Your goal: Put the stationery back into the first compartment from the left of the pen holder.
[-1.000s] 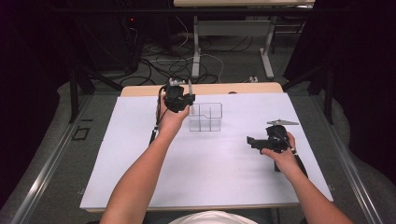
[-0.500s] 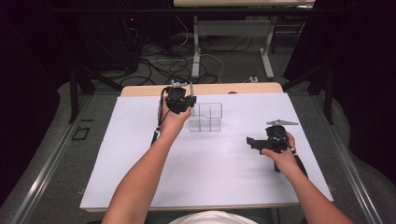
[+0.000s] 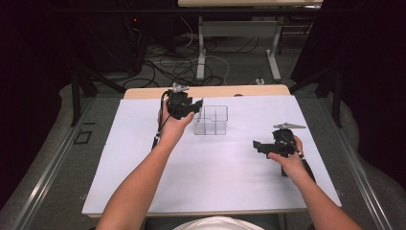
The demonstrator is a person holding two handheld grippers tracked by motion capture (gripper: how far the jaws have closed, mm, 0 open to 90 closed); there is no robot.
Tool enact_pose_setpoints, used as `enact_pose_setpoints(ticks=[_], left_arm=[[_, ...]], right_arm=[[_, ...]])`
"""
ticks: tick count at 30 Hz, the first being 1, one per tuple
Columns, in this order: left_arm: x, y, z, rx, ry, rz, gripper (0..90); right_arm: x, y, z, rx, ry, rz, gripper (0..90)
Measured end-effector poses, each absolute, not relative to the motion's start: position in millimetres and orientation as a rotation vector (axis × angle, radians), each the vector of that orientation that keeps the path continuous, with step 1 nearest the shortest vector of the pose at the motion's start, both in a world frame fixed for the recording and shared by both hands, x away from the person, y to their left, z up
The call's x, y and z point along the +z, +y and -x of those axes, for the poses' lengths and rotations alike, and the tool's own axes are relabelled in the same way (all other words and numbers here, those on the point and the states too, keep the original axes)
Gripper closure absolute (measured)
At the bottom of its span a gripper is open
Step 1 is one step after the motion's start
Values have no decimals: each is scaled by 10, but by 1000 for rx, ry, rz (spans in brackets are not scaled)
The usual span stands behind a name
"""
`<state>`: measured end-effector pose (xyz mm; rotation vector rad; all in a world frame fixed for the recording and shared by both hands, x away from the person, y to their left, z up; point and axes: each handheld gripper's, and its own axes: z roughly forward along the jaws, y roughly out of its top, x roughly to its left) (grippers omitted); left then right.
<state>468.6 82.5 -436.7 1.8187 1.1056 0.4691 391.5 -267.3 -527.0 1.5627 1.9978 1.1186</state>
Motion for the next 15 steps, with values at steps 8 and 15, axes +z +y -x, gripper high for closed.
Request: enact_pose_setpoints(ticks=[8, 15], left_arm=[[-4324, 1007, -4556, 503, 1070, -1801, 364], [-4378, 1190, -4451, 487, 1104, -1790, 313]], right_arm=[[-5269, -2667, -3914, 1117, 1996, -1568, 0], [-5267, -2664, -3914, 1114, 1996, -1569, 0]])
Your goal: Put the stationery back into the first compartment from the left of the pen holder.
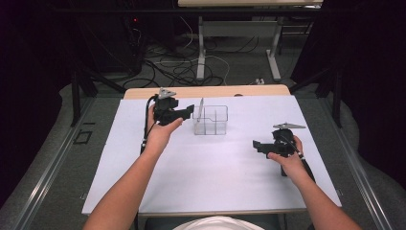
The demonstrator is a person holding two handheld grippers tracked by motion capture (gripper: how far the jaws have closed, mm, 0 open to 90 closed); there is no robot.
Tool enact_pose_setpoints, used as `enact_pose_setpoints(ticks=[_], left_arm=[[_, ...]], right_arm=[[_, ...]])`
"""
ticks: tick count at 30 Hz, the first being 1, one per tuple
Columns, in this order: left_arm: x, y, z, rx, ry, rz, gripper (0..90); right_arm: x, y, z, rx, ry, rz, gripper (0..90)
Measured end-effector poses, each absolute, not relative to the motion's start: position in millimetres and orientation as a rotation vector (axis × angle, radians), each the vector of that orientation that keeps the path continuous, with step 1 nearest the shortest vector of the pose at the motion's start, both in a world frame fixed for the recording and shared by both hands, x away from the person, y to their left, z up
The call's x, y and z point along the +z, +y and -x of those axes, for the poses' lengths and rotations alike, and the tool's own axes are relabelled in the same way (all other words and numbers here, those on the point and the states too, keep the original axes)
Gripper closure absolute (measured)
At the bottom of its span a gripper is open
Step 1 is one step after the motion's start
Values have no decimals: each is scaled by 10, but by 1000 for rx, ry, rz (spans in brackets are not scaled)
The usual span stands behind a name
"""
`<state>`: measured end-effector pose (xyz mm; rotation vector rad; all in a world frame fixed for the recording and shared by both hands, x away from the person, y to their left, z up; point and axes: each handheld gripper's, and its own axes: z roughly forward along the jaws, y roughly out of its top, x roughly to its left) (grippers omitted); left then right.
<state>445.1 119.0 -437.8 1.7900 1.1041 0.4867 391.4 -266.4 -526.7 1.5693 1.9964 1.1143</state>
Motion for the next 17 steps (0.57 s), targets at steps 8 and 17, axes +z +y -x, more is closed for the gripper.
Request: enact_pose_setpoints(ticks=[8, 17], left_arm=[[-4506, 1441, -4202, 467, 1112, -1815, 157], [-4762, 1738, -4009, 456, 1189, -1795, 1]], right_arm=[[-5260, -2693, -3915, 1119, 1987, -1571, 0], [-5255, -2724, -3914, 1121, 1976, -1578, 0]])
